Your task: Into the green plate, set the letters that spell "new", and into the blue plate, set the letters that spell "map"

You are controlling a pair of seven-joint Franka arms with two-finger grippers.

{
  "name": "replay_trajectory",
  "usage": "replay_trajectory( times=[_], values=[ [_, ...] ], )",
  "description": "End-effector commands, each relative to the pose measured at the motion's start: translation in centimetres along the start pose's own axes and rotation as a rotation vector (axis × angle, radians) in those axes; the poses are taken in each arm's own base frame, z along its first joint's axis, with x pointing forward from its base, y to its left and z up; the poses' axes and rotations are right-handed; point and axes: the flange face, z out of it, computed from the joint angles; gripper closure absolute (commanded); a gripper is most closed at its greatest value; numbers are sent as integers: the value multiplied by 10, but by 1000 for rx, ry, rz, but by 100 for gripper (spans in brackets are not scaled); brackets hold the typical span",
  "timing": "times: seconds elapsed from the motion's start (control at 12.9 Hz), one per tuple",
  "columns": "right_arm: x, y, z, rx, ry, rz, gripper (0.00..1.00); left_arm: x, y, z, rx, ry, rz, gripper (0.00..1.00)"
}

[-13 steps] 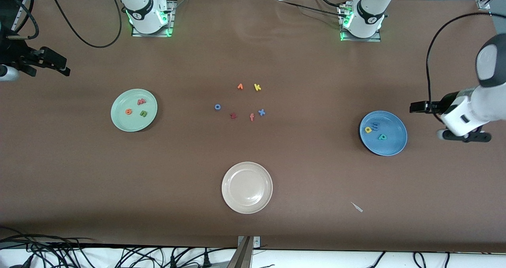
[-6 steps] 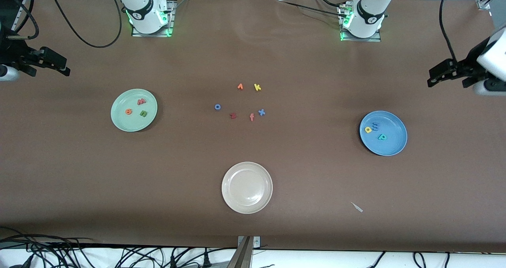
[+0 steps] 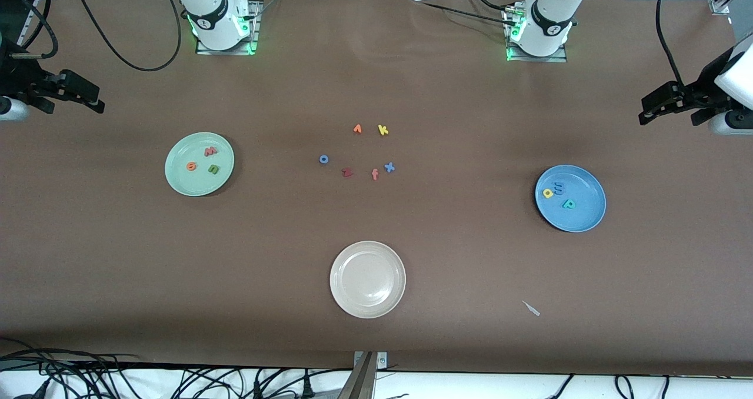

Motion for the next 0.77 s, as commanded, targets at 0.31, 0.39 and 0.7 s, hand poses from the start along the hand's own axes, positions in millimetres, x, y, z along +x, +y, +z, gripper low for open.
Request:
replay_trajectory(
  times=[0.31,0.39,0.7],
  values=[
    [-2,0,-1,-2,-2,5,0,-2,-3,-3,-13,4,1,0],
    [-2,-1,-1,-2,-2,3,0,-2,-3,0,-13,-3,-1,0],
    [-2,-2,-1,-3,-4,0,0,-1,-7,4,-15,-11,-7,0]
  ],
)
